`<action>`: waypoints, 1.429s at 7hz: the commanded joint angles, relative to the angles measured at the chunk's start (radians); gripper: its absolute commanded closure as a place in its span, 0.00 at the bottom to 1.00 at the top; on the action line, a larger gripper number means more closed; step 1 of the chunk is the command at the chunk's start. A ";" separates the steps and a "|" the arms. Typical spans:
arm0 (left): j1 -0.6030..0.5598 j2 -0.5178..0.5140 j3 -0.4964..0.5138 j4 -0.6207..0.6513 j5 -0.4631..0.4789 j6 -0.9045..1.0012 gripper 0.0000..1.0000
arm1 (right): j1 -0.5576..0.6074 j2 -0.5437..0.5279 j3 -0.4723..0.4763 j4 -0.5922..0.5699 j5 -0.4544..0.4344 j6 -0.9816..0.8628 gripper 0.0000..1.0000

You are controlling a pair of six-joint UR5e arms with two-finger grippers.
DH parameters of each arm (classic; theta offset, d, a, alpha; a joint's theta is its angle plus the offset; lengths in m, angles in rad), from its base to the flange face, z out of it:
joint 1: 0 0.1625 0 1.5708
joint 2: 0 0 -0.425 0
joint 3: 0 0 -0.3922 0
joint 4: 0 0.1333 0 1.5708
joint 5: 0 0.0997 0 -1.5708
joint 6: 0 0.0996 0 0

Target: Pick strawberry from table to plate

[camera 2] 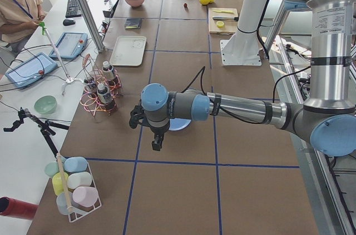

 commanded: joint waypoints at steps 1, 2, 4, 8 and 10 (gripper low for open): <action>0.003 -0.004 0.002 -0.002 -0.012 0.000 0.00 | 0.000 0.006 -0.002 0.001 0.003 0.002 0.00; 0.003 -0.008 0.013 -0.003 -0.014 -0.003 0.00 | -0.002 0.007 -0.002 0.001 0.003 0.002 0.00; 0.001 -0.001 0.011 -0.031 -0.014 0.001 0.00 | -0.002 0.006 0.000 0.004 0.008 0.002 0.00; 0.006 -0.004 -0.006 -0.112 -0.034 0.001 0.00 | -0.003 0.004 0.001 0.013 0.005 0.002 0.00; 0.095 -0.002 0.049 -0.141 -0.048 -0.078 0.00 | -0.014 0.004 0.001 0.015 0.006 0.000 0.00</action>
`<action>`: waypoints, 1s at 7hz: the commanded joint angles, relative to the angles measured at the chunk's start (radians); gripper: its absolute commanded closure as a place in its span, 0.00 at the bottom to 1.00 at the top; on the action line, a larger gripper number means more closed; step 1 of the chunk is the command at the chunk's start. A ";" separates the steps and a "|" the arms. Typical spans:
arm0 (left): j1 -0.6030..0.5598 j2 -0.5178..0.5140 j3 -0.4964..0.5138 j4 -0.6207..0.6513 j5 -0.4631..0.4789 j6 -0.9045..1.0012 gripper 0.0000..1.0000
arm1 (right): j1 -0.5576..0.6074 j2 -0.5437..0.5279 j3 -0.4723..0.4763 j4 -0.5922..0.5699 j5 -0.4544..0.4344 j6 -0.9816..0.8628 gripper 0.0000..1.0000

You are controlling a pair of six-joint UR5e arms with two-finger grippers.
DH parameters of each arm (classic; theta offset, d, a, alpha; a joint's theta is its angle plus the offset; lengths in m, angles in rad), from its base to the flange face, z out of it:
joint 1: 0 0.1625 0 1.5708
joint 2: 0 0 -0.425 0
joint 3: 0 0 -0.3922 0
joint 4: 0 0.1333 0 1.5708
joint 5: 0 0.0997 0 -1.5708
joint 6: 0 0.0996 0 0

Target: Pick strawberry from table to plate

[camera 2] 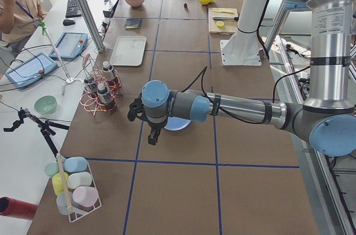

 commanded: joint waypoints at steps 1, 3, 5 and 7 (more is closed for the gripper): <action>0.165 -0.009 0.048 -0.083 -0.003 -0.184 0.00 | -0.014 -0.002 0.002 0.001 0.000 0.000 0.00; 0.316 -0.011 0.193 -0.427 0.000 -0.473 0.05 | -0.024 -0.005 -0.001 0.070 -0.003 -0.004 0.00; 0.463 -0.026 0.277 -0.615 0.101 -0.665 0.05 | -0.034 -0.006 -0.001 0.077 -0.001 -0.005 0.00; 0.477 -0.029 0.308 -0.638 0.108 -0.669 0.12 | -0.036 -0.008 -0.003 0.075 0.000 -0.004 0.00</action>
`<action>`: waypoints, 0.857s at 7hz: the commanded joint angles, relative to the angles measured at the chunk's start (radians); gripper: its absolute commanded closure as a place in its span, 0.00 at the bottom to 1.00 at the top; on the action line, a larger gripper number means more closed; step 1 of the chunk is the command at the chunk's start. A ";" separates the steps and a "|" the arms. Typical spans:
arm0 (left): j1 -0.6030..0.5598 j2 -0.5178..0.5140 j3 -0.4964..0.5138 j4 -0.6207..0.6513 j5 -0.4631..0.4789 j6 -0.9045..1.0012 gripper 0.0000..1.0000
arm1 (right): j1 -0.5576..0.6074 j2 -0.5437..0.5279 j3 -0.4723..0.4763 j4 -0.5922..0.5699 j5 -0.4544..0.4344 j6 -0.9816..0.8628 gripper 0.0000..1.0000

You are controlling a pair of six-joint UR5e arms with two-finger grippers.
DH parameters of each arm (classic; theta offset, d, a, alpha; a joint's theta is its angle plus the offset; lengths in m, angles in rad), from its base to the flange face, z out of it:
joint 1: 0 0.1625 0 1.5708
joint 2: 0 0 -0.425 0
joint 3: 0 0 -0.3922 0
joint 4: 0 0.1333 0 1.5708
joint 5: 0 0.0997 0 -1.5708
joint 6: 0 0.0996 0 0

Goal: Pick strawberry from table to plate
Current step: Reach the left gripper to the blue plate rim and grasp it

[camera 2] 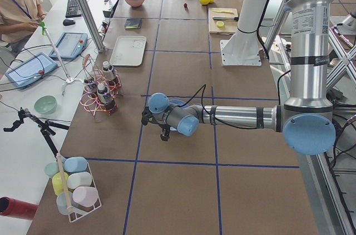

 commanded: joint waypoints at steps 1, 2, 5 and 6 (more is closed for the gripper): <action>0.018 -0.006 0.017 -0.020 0.011 -0.019 0.33 | -0.002 -0.001 -0.001 0.000 0.002 0.002 0.00; 0.018 -0.014 0.017 -0.020 0.006 -0.025 0.96 | -0.002 -0.001 0.001 -0.004 0.007 0.007 0.00; 0.018 -0.025 0.008 -0.020 -0.009 -0.051 1.00 | -0.002 -0.001 -0.001 -0.006 0.047 0.005 0.00; 0.018 -0.031 -0.001 -0.026 -0.091 -0.052 1.00 | -0.002 -0.001 -0.001 -0.003 0.048 0.005 0.00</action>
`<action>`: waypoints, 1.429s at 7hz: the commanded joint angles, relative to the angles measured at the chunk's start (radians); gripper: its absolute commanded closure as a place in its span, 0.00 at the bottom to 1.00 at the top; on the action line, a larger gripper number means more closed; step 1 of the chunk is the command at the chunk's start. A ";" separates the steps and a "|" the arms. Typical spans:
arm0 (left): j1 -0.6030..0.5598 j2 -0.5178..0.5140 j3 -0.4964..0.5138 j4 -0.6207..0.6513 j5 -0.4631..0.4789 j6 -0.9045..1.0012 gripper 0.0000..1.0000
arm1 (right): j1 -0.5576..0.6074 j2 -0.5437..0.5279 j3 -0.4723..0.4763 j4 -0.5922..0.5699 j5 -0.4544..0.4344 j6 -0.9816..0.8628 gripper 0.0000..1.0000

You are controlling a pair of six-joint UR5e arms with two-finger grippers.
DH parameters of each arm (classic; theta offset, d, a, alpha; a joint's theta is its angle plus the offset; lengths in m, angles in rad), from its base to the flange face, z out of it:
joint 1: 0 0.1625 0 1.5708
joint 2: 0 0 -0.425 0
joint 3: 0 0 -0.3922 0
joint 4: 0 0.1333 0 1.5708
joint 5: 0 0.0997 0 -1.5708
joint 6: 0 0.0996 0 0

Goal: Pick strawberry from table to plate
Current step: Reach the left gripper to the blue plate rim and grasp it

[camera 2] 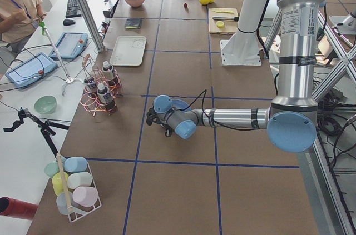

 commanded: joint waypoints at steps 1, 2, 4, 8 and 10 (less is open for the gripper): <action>-0.002 -0.007 -0.067 -0.008 -0.129 -0.038 1.00 | 0.000 0.000 0.000 0.004 0.013 0.000 0.00; 0.000 -0.031 -0.127 -0.014 -0.137 -0.160 1.00 | 0.000 0.000 0.000 0.006 0.025 0.000 0.00; 0.128 -0.172 -0.149 -0.121 -0.124 -0.463 1.00 | 0.000 0.000 -0.002 0.006 0.028 0.000 0.00; 0.408 -0.461 -0.088 -0.115 0.135 -0.793 1.00 | 0.000 0.003 -0.011 0.007 0.028 0.000 0.00; 0.417 -0.534 -0.028 -0.114 0.207 -0.796 1.00 | 0.000 0.005 -0.011 0.007 0.030 0.000 0.00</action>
